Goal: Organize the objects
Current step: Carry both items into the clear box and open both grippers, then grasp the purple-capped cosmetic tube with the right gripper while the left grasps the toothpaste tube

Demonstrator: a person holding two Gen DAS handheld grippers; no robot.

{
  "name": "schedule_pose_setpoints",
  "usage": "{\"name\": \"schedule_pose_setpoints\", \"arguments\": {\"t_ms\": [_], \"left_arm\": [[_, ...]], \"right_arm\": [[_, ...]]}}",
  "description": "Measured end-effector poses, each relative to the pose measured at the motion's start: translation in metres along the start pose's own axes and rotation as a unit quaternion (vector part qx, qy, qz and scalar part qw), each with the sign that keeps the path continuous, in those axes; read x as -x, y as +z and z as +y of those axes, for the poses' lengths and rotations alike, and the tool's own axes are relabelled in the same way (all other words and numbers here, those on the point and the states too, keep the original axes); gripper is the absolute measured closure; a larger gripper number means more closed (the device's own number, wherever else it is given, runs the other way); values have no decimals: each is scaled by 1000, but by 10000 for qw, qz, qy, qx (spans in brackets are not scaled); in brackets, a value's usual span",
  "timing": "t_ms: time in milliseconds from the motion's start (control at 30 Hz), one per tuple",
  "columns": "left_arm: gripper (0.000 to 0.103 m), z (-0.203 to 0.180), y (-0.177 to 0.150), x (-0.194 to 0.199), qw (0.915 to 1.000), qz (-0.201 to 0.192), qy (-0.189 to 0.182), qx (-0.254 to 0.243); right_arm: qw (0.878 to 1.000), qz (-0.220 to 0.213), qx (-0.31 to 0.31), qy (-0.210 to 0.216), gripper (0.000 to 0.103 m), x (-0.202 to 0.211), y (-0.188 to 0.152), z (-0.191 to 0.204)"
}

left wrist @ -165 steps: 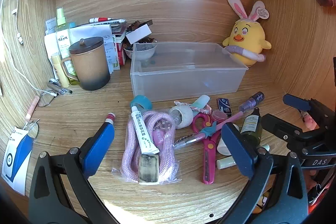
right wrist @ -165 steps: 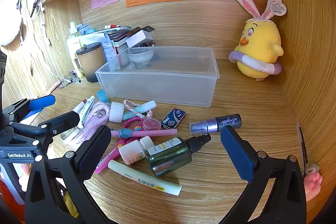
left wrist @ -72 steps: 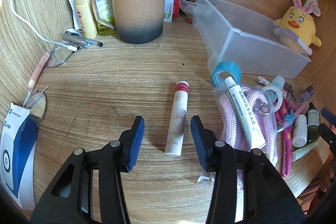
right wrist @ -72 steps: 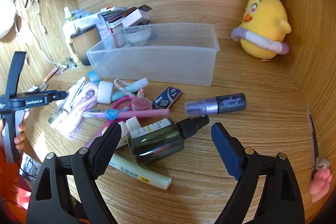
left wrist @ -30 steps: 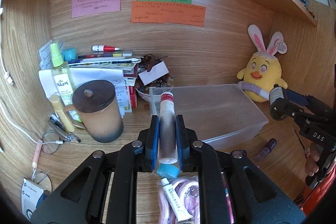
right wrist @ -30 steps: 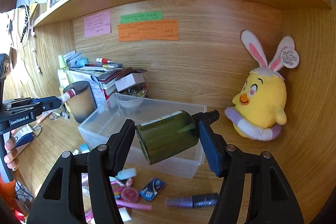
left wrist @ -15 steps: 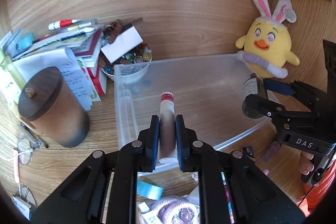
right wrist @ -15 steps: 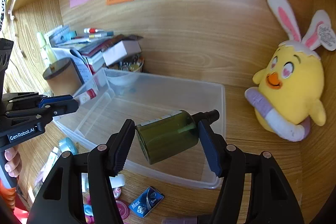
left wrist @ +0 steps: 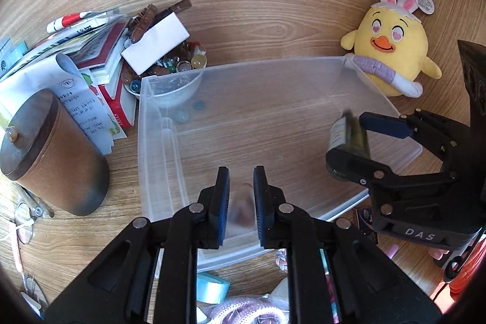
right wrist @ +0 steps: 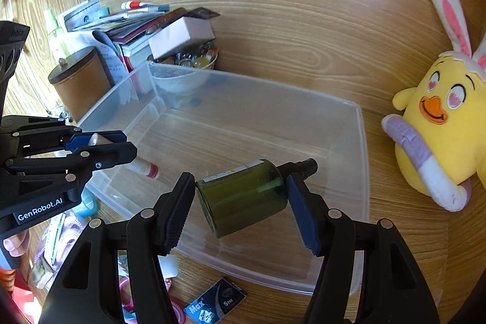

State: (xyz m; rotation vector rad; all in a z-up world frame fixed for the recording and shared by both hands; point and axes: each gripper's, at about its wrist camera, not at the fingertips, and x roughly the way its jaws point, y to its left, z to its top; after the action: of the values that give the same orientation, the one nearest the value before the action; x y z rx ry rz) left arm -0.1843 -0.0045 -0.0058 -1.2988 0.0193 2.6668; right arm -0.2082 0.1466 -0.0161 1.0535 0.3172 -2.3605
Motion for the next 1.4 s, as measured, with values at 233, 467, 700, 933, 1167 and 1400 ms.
{"name": "schedule_pose_setpoints", "arguments": {"t_ms": [233,467,700,933,1167,1400], "left_arm": [[75,0,-3,20,9998,-216,35,12],[40,0,-14,57,9970,-693,331,-9],[17,11,-34,82,9952,-858,465,78],[17,21,-65,84,9958,-631,637,180],[37,29,-96,77,9976,-309,342,514],[58,26,-117,72,9978,-59,34,652]], "right_arm": [[9999,-106,93,-48,38,13,1,5],[9990,-428,31,-90,28,45,-6,-2],[9967,-731,-64,-347,19,84,-26,-15],[9959,-620,-362,-550,19,94,-62,-37],[9949,-169,-855,-498,19,79,-95,-60],[9903,291,-1329,-300,19,51,-110,-63]]}}
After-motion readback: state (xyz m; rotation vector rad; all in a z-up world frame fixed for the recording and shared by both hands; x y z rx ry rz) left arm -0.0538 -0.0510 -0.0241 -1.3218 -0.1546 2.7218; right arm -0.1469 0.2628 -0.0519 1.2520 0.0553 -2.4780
